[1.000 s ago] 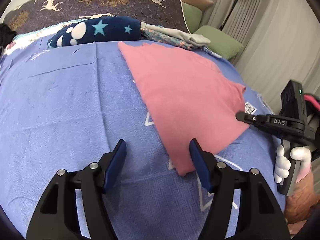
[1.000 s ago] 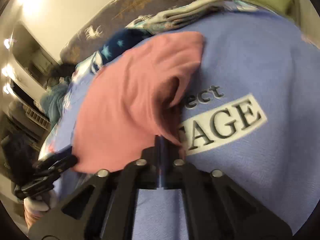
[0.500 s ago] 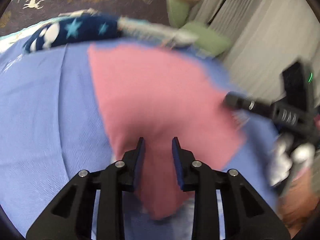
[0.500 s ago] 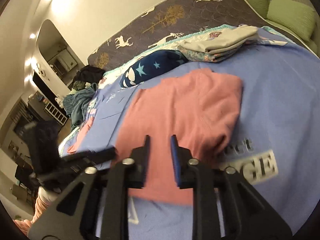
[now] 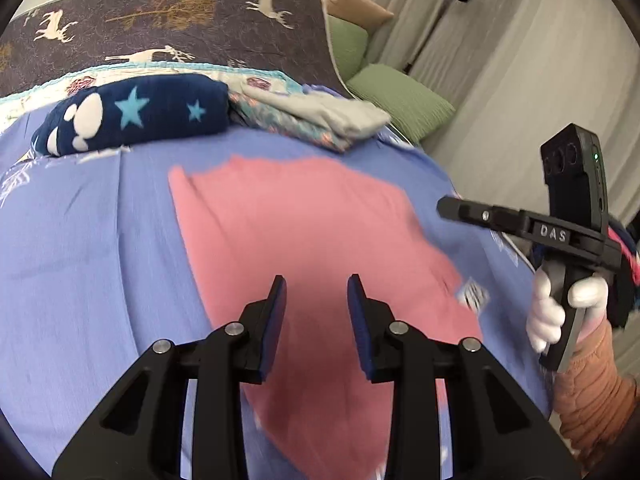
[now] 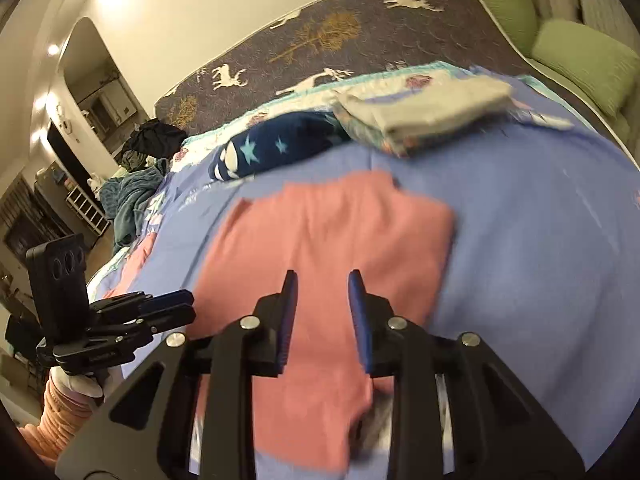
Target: Fold small clothes
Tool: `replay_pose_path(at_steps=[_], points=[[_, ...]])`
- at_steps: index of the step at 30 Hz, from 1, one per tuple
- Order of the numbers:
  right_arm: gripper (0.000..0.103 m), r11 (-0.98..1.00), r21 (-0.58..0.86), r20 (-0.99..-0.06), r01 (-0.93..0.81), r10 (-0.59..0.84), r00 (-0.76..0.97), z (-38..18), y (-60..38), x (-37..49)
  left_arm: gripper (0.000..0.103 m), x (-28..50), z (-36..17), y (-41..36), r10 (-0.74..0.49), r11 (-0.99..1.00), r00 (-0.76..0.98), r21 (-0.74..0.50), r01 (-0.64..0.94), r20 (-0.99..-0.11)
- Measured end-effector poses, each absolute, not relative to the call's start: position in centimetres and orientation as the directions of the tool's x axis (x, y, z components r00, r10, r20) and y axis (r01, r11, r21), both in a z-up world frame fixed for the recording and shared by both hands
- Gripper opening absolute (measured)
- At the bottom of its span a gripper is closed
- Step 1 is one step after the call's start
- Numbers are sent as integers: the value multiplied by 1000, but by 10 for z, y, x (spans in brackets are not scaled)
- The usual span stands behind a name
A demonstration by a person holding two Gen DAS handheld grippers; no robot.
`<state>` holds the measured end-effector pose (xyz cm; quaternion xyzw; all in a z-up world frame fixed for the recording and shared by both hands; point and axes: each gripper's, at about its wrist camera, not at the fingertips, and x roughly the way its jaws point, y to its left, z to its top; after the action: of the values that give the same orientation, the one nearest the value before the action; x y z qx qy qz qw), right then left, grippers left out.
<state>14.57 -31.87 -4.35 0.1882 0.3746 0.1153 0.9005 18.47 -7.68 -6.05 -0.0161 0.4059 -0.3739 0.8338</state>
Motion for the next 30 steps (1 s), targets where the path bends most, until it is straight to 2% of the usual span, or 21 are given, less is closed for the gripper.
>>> replay_pose_path(at_steps=[1,2,3,5,6,7,8,9,12,16,17,19,21,22,24,27,30], points=[[28,884,460,-631,-80,389,671,-45,-320,163,34,194,-60,-80,-632,725,397,-328,605,-665],[28,876,475,-635,-87,409,655,-47,-321,176,42,206,-62,-85,-609,747,418,-309,589,-674],[28,871,481,-639,-95,423,643,-49,-319,190,56,216,-67,-89,-572,774,441,-279,568,-691],[27,880,464,-679,-100,426,598,-63,-313,215,57,232,-89,-94,-472,834,471,-205,512,-746],[26,904,421,-711,-75,380,591,-72,-313,222,59,236,-97,-95,-456,841,480,-185,509,-750],[24,968,251,-784,4,201,587,-89,-313,234,60,233,-102,-96,-460,836,507,-163,524,-729],[0,988,150,-793,25,105,600,-99,-312,237,61,231,-103,-95,-466,832,516,-158,531,-719],[0,997,81,-763,9,56,644,-105,-313,238,61,231,-100,-94,-469,832,518,-161,530,-715],[0,977,214,-724,24,142,675,-108,-335,234,62,234,-102,-92,-477,829,512,-173,532,-715],[0,963,269,-703,13,188,686,-107,-344,227,63,234,-102,-90,-488,826,506,-188,532,-711],[2,955,297,-697,19,203,688,-107,-348,224,63,234,-101,-89,-491,825,506,-191,532,-710],[11,931,362,-685,57,224,693,-97,-357,210,63,233,-100,-86,-514,816,499,-218,535,-698],[30,917,395,-661,63,236,712,-84,-368,191,63,235,-96,-73,-565,799,485,-296,524,-667],[34,921,384,-659,63,226,717,-77,-367,185,64,236,-94,-65,-574,800,486,-325,504,-659],[52,940,339,-669,50,203,715,-66,-373,164,66,234,-90,-47,-567,814,494,-358,456,-660],[61,950,312,-697,27,209,686,-66,-377,136,72,223,-85,-27,-621,778,453,-435,452,-640],[67,937,350,-736,-3,277,617,-81,-376,118,73,209,-88,-24,-687,719,371,-511,471,-624]])
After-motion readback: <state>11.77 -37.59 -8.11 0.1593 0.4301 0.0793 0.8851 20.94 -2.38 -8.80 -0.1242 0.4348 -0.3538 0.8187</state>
